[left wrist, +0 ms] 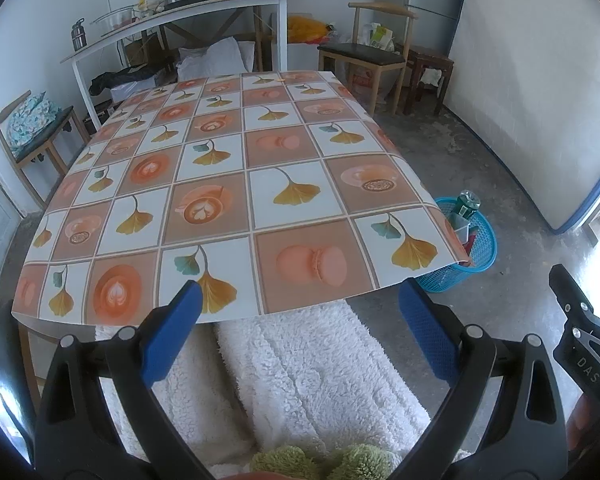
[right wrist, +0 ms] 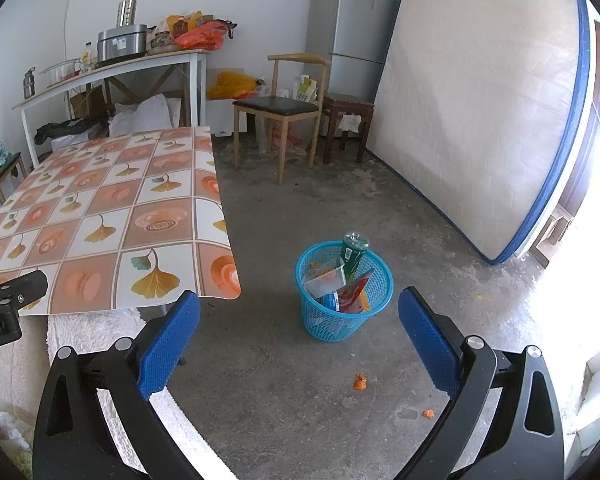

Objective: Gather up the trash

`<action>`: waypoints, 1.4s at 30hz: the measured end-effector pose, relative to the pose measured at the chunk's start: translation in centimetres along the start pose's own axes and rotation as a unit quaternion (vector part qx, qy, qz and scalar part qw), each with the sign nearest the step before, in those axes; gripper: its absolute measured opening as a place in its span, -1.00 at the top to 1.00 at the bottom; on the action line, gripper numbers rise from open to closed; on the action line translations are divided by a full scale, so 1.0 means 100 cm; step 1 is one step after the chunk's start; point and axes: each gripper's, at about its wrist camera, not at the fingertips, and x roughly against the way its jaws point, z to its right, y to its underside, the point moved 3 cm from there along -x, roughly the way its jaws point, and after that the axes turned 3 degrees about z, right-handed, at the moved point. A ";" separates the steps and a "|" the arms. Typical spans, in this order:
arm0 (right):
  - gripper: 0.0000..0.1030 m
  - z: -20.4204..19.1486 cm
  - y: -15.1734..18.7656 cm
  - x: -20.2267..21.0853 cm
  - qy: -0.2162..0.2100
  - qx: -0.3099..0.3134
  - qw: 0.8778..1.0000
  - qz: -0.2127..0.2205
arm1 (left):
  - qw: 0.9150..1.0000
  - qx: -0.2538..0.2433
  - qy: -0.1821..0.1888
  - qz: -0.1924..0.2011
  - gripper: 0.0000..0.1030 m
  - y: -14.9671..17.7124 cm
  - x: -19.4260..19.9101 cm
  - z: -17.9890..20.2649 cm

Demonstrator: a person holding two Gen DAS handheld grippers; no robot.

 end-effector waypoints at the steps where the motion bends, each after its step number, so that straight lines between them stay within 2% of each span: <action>1: -0.87 -0.001 0.000 0.000 -0.001 0.000 1.000 0.000 | 1.000 0.000 0.000 0.000 -0.83 -0.001 -0.001 0.001; 42: -0.87 0.002 -0.003 0.003 0.000 0.000 1.000 0.005 | 1.000 0.001 -0.001 0.004 -0.83 -0.001 0.002 0.002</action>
